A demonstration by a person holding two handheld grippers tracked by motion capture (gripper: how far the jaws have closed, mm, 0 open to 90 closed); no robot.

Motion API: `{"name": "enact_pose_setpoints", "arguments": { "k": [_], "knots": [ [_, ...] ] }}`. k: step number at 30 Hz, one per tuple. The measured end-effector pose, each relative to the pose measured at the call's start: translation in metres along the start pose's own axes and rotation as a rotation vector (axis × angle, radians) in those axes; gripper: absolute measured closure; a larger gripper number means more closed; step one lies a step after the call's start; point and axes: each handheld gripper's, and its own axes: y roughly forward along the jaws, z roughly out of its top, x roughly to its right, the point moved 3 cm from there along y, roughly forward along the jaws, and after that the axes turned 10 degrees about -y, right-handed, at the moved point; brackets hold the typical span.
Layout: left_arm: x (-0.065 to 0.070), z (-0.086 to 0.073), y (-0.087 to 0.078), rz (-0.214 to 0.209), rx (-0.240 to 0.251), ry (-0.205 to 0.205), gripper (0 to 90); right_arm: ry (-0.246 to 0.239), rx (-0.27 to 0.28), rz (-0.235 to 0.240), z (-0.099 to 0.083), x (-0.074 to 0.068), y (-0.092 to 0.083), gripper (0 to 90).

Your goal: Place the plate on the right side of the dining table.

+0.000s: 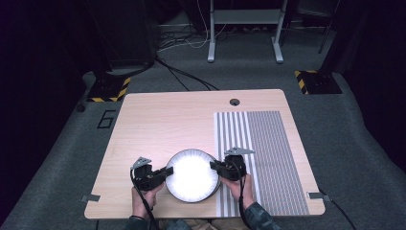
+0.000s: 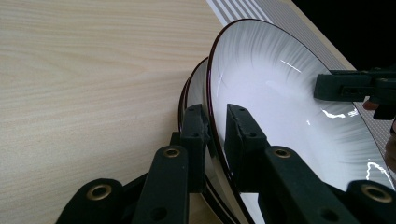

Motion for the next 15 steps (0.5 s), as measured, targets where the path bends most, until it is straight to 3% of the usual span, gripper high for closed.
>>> {"name": "enact_pose_setpoints", "arguments": {
  "k": [6, 15],
  "knots": [
    [0.003, 0.003, -0.005, -0.033, 0.043, -0.029, 80.8, -0.011, 0.049, -0.023, 0.007, -0.004, -0.009, 83.8],
    [0.008, 0.007, -0.01, -0.055, 0.083, -0.033, 83.0, -0.018, 0.087, -0.041, 0.015, -0.008, -0.019, 85.7]
  ]
}}
